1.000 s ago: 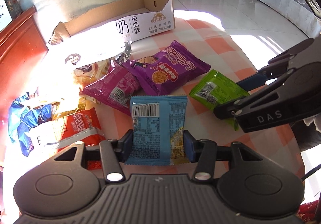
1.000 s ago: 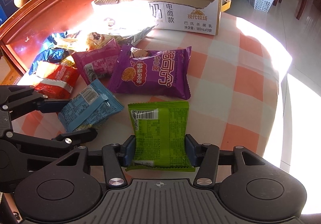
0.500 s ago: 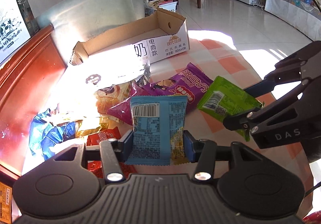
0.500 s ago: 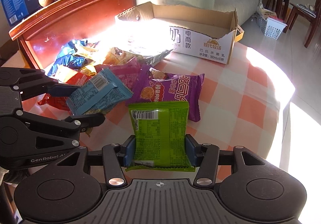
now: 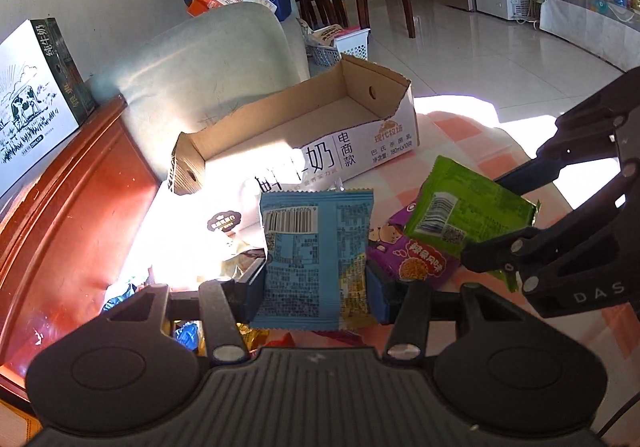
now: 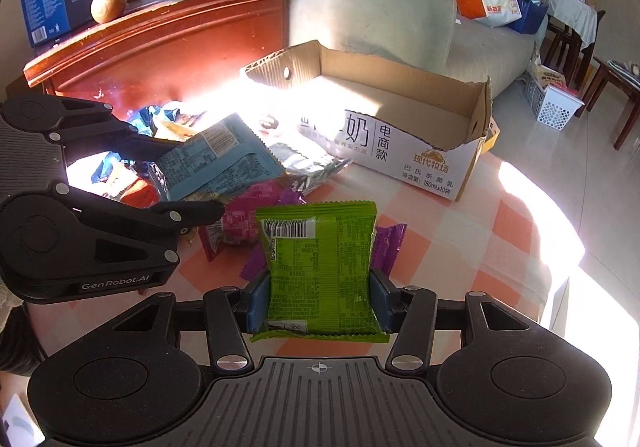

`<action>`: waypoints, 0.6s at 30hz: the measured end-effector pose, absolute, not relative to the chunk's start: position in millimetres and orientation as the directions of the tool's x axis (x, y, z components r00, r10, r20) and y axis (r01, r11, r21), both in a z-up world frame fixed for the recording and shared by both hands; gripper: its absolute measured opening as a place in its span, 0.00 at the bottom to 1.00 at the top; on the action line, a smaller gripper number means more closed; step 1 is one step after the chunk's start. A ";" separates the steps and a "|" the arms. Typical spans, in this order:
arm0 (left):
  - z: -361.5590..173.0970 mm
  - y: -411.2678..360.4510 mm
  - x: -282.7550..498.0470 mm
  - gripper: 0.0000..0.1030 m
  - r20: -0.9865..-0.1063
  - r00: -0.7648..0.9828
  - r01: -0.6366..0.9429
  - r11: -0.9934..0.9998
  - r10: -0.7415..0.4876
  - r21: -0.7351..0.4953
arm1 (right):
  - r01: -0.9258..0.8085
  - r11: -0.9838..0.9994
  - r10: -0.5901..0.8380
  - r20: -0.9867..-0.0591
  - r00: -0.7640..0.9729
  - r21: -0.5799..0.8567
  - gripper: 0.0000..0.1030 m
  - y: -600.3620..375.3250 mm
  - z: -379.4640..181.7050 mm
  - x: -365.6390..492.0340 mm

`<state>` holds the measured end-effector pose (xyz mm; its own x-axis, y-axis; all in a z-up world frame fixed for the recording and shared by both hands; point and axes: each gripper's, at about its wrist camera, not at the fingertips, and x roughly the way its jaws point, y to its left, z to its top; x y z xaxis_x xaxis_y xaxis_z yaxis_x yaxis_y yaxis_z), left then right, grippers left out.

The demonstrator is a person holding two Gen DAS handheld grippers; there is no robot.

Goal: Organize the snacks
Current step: 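Lift and carry both held packets over the cardboard box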

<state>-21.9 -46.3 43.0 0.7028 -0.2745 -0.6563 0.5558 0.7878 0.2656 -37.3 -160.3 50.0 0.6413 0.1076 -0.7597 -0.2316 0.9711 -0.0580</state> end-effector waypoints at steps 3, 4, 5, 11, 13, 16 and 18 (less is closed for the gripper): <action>46.5 -47.5 -6.1 0.49 -0.642 0.716 0.549 0.789 -0.273 0.276 | -0.226 0.972 0.103 -0.744 0.660 -0.067 0.49 -163.2 54.7 -25.9; 47.6 -47.3 -0.9 0.49 -0.639 0.719 0.546 0.791 -0.274 0.275 | -0.226 0.972 0.103 -0.744 0.660 -0.067 0.49 -163.2 54.7 -25.9; 48.7 -47.4 4.3 0.49 -0.636 0.721 0.542 0.795 -0.274 0.273 | -0.215 0.974 0.100 -0.736 0.670 -0.064 0.49 -166.0 57.4 -16.8; 55.7 -47.1 40.1 0.49 -0.627 0.725 0.509 0.835 -0.285 0.209 | -0.192 0.980 0.095 -0.709 0.699 -0.059 0.49 -168.6 64.5 9.8; 55.6 -47.4 53.6 0.49 -0.627 0.724 0.501 0.844 -0.287 0.193 | -0.187 0.981 0.098 -0.700 0.707 -0.052 0.49 -169.7 67.0 18.4; 53.6 -46.6 70.1 0.49 -0.624 0.730 0.488 0.852 -0.278 0.192 | -0.175 0.983 0.095 -0.687 0.721 -0.049 0.49 -170.7 71.1 31.5; 53.6 -45.1 81.2 0.49 -0.624 0.731 0.482 0.857 -0.278 0.183 | -0.166 0.985 0.090 -0.678 0.730 -0.049 0.49 -172.6 74.0 41.3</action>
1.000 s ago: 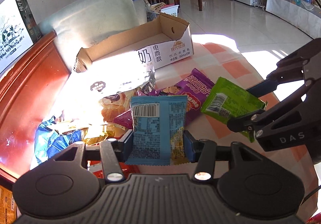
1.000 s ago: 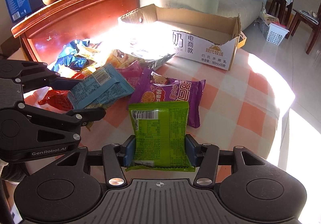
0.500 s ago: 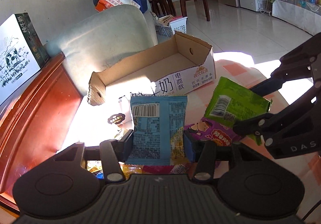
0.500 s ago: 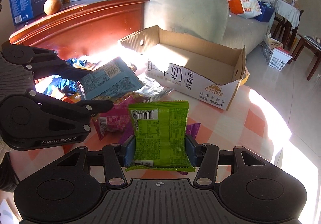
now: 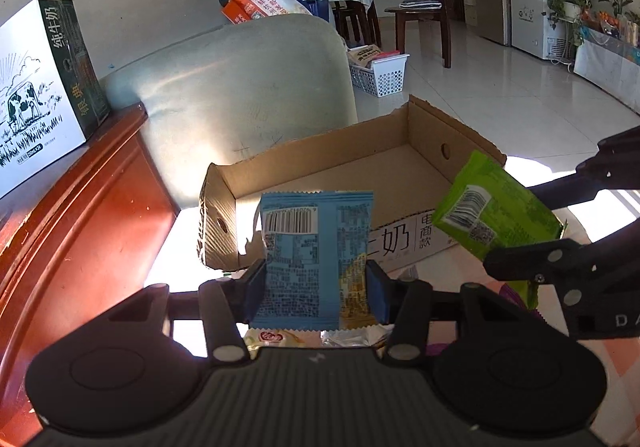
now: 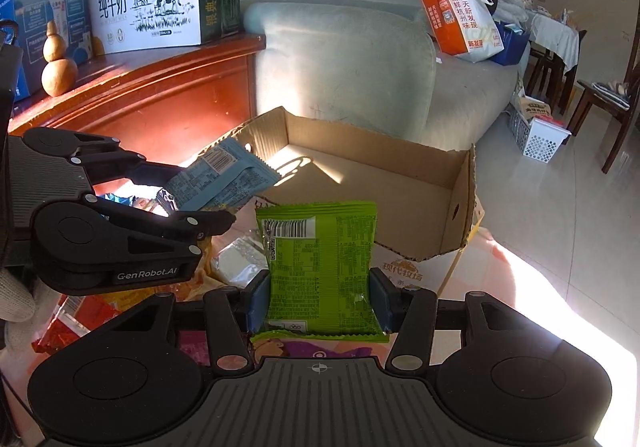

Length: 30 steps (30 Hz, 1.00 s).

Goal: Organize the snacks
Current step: 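Lift and carry both held packets over the cardboard box, then open both grippers to drop the packets into the box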

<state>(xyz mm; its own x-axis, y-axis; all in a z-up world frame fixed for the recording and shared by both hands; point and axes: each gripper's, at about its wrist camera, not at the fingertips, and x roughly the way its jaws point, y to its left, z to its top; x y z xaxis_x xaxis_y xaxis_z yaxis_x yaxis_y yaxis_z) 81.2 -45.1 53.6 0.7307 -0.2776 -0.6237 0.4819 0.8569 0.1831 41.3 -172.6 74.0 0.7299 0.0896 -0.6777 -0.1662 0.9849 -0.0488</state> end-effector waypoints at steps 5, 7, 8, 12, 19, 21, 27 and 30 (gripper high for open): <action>56.8 -42.3 103.9 0.49 -0.613 0.735 0.474 0.866 -0.291 0.157 | -0.125 0.992 0.074 -0.654 0.753 -0.031 0.49 -177.9 80.3 68.3; 59.3 -42.6 112.8 0.49 -0.605 0.739 0.473 0.868 -0.298 0.150 | -0.096 0.995 0.062 -0.647 0.760 -0.018 0.49 -181.4 80.9 79.7; 61.1 -43.4 118.2 0.49 -0.602 0.740 0.470 0.870 -0.299 0.145 | -0.077 0.997 0.057 -0.645 0.762 -0.003 0.49 -184.2 81.2 87.0; 60.2 -45.9 139.6 0.49 -0.607 0.733 0.460 0.881 -0.307 0.111 | -0.035 0.999 0.044 -0.652 0.757 0.026 0.49 -190.8 78.0 106.6; 51.5 -49.6 176.4 0.49 -0.635 0.711 0.435 0.898 -0.303 0.059 | 0.051 0.996 0.011 -0.663 0.748 0.074 0.49 -202.1 65.7 134.9; 48.7 -51.3 183.4 0.53 -0.639 0.709 0.417 0.908 -0.298 0.038 | 0.093 0.989 0.004 -0.661 0.750 0.112 0.51 -208.7 61.5 141.2; 50.4 -54.4 182.5 0.69 -0.640 0.707 0.409 0.912 -0.301 0.023 | 0.135 0.973 0.029 -0.673 0.739 0.189 0.63 -222.4 62.4 142.3; 54.2 -54.2 175.7 0.72 -0.647 0.702 0.422 0.905 -0.299 0.040 | 0.109 0.972 0.061 -0.674 0.737 0.207 0.64 -222.7 66.9 134.9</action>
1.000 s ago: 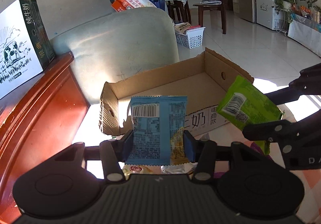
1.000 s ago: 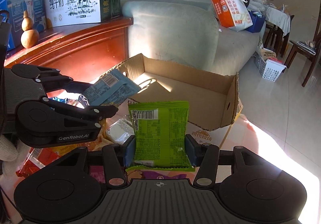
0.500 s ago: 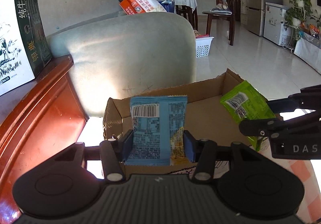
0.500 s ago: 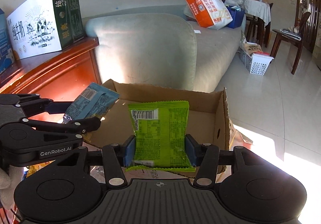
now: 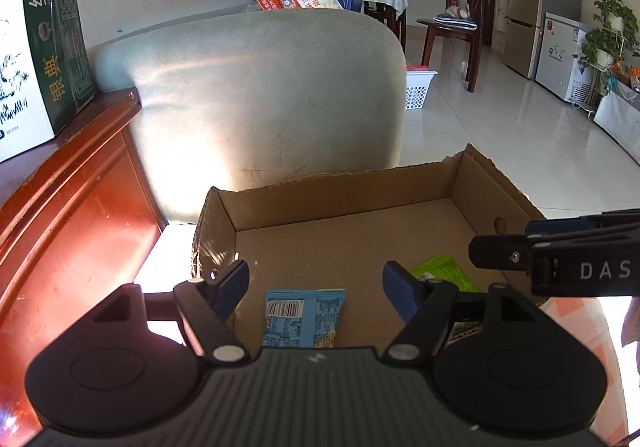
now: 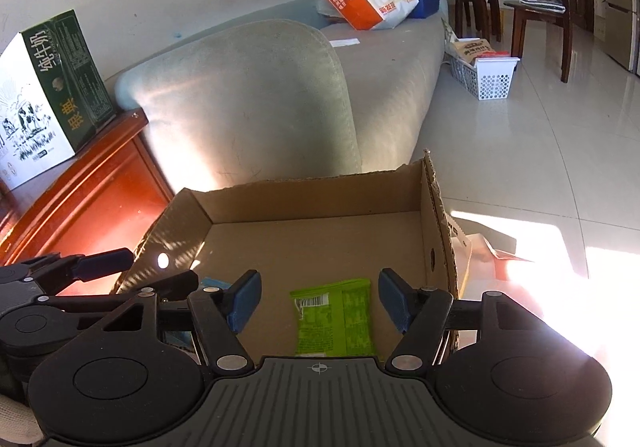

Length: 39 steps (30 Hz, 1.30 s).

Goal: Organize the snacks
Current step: 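Open both grippers to drop the packets into the box, then move left gripper to pink packet while right gripper approaches purple packet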

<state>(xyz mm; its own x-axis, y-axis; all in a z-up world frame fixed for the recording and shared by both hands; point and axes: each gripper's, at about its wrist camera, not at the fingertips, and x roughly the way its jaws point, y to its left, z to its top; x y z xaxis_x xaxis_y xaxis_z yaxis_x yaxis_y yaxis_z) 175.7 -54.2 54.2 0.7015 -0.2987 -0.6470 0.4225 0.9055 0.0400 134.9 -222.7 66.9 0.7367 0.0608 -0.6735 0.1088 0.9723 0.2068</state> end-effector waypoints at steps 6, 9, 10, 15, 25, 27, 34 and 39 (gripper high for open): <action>54.8 -45.7 159.2 0.72 -0.689 0.658 0.458 0.887 -0.304 0.046 | -0.030 0.989 0.122 -0.682 0.721 0.145 0.68 -209.2 72.1 112.7; 52.5 -43.9 149.4 0.73 -0.702 0.646 0.487 0.870 -0.300 0.076 | -0.082 0.989 0.143 -0.692 0.707 0.121 0.68 -203.8 70.7 104.3; 51.5 -43.1 146.5 0.73 -0.707 0.640 0.496 0.864 -0.300 0.083 | -0.102 0.989 0.149 -0.696 0.703 0.109 0.68 -201.1 70.7 101.5; 48.9 -36.3 131.1 0.73 -0.735 0.599 0.531 0.845 -0.319 0.066 | -0.176 0.980 0.189 -0.706 0.683 0.092 0.72 -195.4 70.4 92.3; 39.4 -27.6 92.8 0.73 -0.767 0.539 0.626 0.775 -0.348 0.088 | -0.373 0.928 0.260 -0.765 0.590 0.028 0.73 -189.7 51.8 65.6; 36.1 -26.6 84.9 0.73 -0.775 0.522 0.648 0.757 -0.356 0.088 | -0.397 0.917 0.268 -0.777 0.569 0.026 0.73 -190.4 47.8 61.9; 19.8 -29.0 52.3 0.73 -0.809 0.440 0.748 0.657 -0.389 0.091 | -0.499 0.866 0.294 -0.825 0.483 0.016 0.73 -191.9 32.9 45.4; 9.1 -36.8 35.1 0.72 -0.823 0.392 0.811 0.577 -0.410 0.099 | -0.563 0.826 0.310 -0.853 0.420 0.024 0.73 -188.4 24.3 37.7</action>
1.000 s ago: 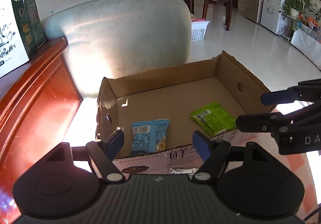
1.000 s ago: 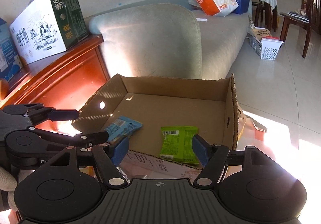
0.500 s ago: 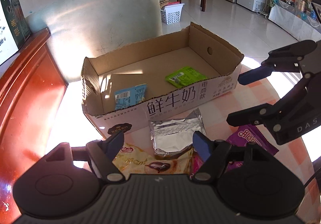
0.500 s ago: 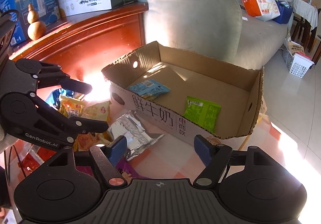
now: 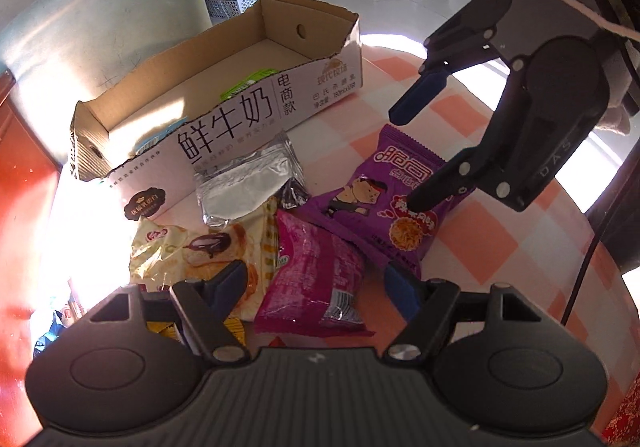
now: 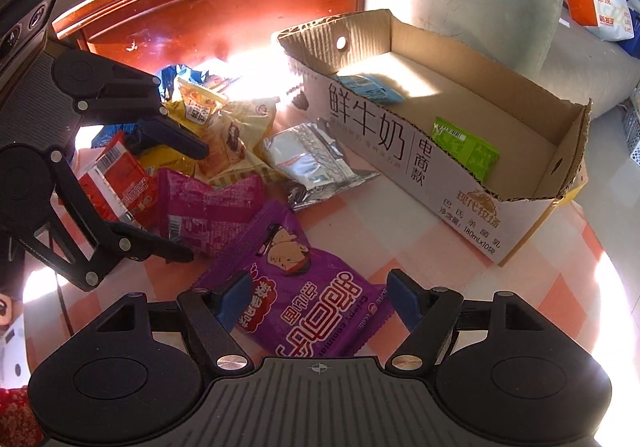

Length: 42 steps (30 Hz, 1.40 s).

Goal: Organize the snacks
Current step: 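Move left gripper to pink packet while right gripper approaches purple packet, then close left gripper on pink packet while right gripper closes on purple packet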

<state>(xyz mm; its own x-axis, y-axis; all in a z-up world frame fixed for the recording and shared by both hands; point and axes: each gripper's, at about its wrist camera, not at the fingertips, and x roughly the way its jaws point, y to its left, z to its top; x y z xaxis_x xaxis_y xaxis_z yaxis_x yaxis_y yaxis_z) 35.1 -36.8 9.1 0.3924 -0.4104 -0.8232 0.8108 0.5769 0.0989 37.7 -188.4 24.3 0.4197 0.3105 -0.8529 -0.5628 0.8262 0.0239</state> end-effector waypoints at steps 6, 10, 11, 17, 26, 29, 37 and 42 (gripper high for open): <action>-2.9 -46.9 32.1 0.68 -0.834 0.401 0.829 0.537 -0.379 0.154 | -0.654 0.756 0.310 -0.878 0.364 -0.005 0.73 -179.5 16.4 29.4; -8.2 -48.8 33.2 0.67 -0.840 0.401 0.833 0.527 -0.365 0.169 | -0.725 0.682 0.273 -0.885 0.378 -0.100 0.78 -167.6 10.6 21.1; -9.8 -49.5 32.7 0.67 -0.843 0.404 0.834 0.521 -0.356 0.180 | -0.734 0.670 0.270 -0.884 0.381 -0.111 0.79 -165.7 10.2 20.3; -14.5 -46.7 33.0 0.67 -0.852 0.400 0.844 0.498 -0.337 0.199 | -0.754 0.639 0.266 -0.876 0.403 -0.153 0.85 -158.5 5.5 23.3; -13.2 -50.2 32.0 0.65 -0.844 0.415 0.844 0.491 -0.341 0.217 | -0.743 0.659 0.262 -0.891 0.371 -0.116 0.92 -150.6 -9.5 41.5; -13.9 -51.9 33.6 0.65 -0.843 0.415 0.843 0.494 -0.343 0.214 | -0.707 0.706 0.264 -0.905 0.332 -0.054 0.95 -155.1 -11.6 50.5; -12.8 -47.8 36.4 0.49 -0.848 0.403 0.838 0.512 -0.345 0.190 | -0.670 0.743 0.282 -0.914 0.293 0.014 0.87 -161.7 -12.1 51.9; -11.9 -46.0 33.5 0.50 -0.848 0.405 0.838 0.510 -0.343 0.194 | -0.660 0.751 0.291 -0.907 0.303 0.021 0.69 -161.9 -7.1 49.5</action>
